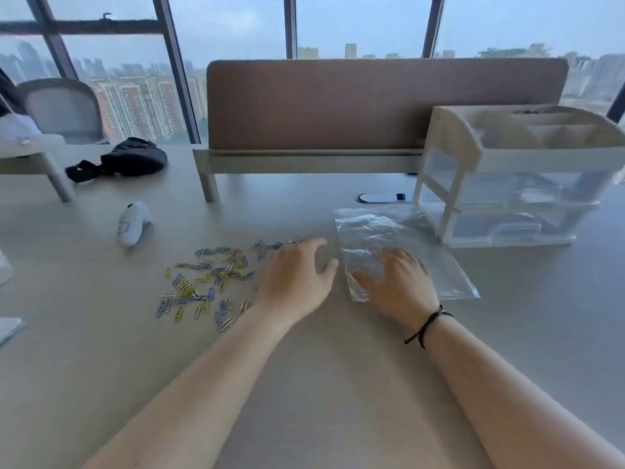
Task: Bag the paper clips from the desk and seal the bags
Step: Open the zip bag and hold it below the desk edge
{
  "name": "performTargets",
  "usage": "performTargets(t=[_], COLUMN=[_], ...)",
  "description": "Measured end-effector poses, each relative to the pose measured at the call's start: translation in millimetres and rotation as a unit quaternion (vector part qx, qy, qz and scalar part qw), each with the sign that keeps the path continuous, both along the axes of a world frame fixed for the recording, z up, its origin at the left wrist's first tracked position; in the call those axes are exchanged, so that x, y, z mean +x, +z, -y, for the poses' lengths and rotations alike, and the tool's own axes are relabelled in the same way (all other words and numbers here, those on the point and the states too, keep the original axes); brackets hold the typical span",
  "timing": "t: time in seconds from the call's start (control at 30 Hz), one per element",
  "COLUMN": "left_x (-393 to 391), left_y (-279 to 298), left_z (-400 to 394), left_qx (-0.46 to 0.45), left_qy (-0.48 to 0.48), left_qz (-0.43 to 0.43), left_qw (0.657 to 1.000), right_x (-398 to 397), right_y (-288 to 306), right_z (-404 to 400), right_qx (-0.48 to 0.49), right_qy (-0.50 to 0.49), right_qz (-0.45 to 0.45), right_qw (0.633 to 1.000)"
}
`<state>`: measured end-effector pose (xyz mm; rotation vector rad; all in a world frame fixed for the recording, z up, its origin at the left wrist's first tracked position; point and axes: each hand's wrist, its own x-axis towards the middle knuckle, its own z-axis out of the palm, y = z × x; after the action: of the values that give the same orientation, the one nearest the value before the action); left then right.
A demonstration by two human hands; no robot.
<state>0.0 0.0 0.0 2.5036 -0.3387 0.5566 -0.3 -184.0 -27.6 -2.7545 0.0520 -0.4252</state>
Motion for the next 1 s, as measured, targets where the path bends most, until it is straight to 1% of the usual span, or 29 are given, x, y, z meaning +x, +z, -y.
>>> performTargets(t=[0.07, 0.13, 0.33, 0.43, 0.5, 0.53, 0.57, 0.6, 0.63, 0.67, 0.7, 0.73, 0.77, 0.8, 0.83, 0.9, 0.93, 1.0], left_x=[3, 4, 7, 7, 6, 5, 4, 4, 5, 6, 7, 9, 10, 9, 8, 11, 13, 14], left_y=[3, 3, -15, -17, -16, -14, -12, -9, -6, -2, 1, 5, 8, 10, 13, 17, 17, 19], left_z=[11, 20, 25, 23, 24, 25, 28, 30, 30, 28, 23, 16, 8, 1, -4, -12, -16, -23], left_qx=[-0.041, -0.063, -0.109, -0.167, -0.217, -0.259, -0.314, -0.392, -0.49, -0.591, -0.67, -0.714, -0.723, -0.715, -0.703, -0.701, -0.709, -0.731], left_qy=[-0.009, -0.016, -0.025, -0.024, -0.026, -0.03, -0.037, -0.045, -0.057, -0.082, -0.111, -0.137, -0.149, -0.153, -0.156, -0.137, -0.129, -0.13], left_qz=[-0.033, -0.047, -0.05, -0.047, -0.076, -0.105, -0.142, -0.186, -0.242, -0.305, -0.352, -0.391, -0.424, -0.446, -0.454, -0.425, -0.407, -0.376], left_qw=[0.999, 0.997, 0.992, 0.985, 0.973, 0.96, 0.938, 0.9, 0.836, 0.743, 0.643, 0.565, 0.525, 0.516, 0.526, 0.557, 0.561, 0.554], right_x=[2, 2, 7, 8, 5, 3, 0, -4, -10, -18, -28, -38, -48, -56, -62, -67, -68, -67], right_y=[-1, -1, 1, 3, 6, 9, 12, 16, 21, 28, 34, 38, 41, 43, 44, 42, 42, 43], right_z=[6, 7, 5, 3, 1, -1, -4, -7, -11, -16, -21, -26, -32, -37, -42, -48, -49, -46], right_qx=[-0.04, -0.045, -0.006, 0.026, 0.069, 0.096, 0.12, 0.142, 0.159, 0.167, 0.165, 0.156, 0.149, 0.146, 0.149, 0.171, 0.191, 0.246], right_qy=[-0.015, -0.026, -0.043, -0.043, -0.04, -0.033, -0.018, 0.008, 0.046, 0.092, 0.142, 0.193, 0.241, 0.282, 0.314, 0.352, 0.365, 0.379], right_qz=[-0.021, -0.027, 0.052, 0.106, 0.153, 0.181, 0.211, 0.236, 0.25, 0.253, 0.246, 0.228, 0.199, 0.161, 0.12, 0.046, 0.013, -0.052], right_qw=[0.999, 0.998, 0.998, 0.993, 0.985, 0.978, 0.97, 0.961, 0.954, 0.948, 0.945, 0.942, 0.938, 0.934, 0.93, 0.919, 0.911, 0.891])
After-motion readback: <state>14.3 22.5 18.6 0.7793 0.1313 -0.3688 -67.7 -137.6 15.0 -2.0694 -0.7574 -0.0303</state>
